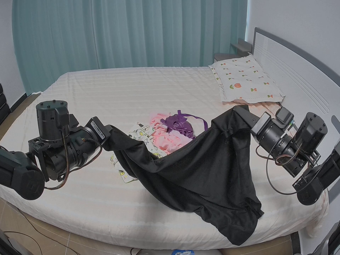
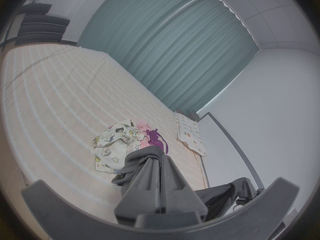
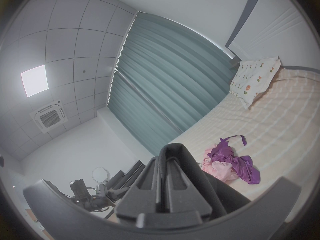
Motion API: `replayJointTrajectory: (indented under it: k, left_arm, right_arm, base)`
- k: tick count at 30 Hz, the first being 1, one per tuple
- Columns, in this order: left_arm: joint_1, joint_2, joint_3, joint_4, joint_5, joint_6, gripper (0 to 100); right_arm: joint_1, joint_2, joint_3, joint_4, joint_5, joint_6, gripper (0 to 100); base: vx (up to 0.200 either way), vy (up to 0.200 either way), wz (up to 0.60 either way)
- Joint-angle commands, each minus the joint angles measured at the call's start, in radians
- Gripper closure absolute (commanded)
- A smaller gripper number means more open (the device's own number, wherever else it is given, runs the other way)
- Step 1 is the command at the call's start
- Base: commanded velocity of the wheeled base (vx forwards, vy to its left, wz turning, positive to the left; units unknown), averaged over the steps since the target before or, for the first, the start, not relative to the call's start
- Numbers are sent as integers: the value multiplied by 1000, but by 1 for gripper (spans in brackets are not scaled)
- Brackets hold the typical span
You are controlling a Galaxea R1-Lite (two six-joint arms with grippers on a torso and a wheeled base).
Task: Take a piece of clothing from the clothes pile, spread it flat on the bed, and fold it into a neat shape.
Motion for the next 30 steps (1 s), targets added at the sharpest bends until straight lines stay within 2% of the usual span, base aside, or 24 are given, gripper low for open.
replayJointTrajectory:
  k: [1, 2, 5, 8, 12, 18, 30]
  left_arm:
    - [0, 26, 34, -20, -20, -52, 100]
    - [-2, 27, 48, -20, -57, -86, 100]
    - [-8, 27, 77, -21, -135, -107, 100]
    - [-8, 30, 87, -20, -172, -129, 100]
    - [-8, 38, 88, -15, -185, -159, 100]
    - [-8, 49, 127, -18, -183, -161, 100]
    - [-6, 64, 154, -64, -172, -159, 100]
  right_arm:
    - [-3, 103, -10, -20, 1, 0, 100]
    - [1, 109, -21, -20, -2, 2, 100]
    - [18, 107, -7, -20, -8, 3, 100]
    - [21, 123, 16, -20, -69, 11, 100]
    - [24, 150, 59, -20, -123, 45, 100]
    - [33, 153, 62, -20, -128, 95, 100]
    - [37, 152, 71, -20, -132, 94, 100]
  base:
    - [0, 0, 0]
    - [0, 0, 0]
    - [0, 0, 0]
    - [0, 0, 0]
    - [0, 0, 0]
    - [-200, 0, 0]
    - [0, 0, 0]
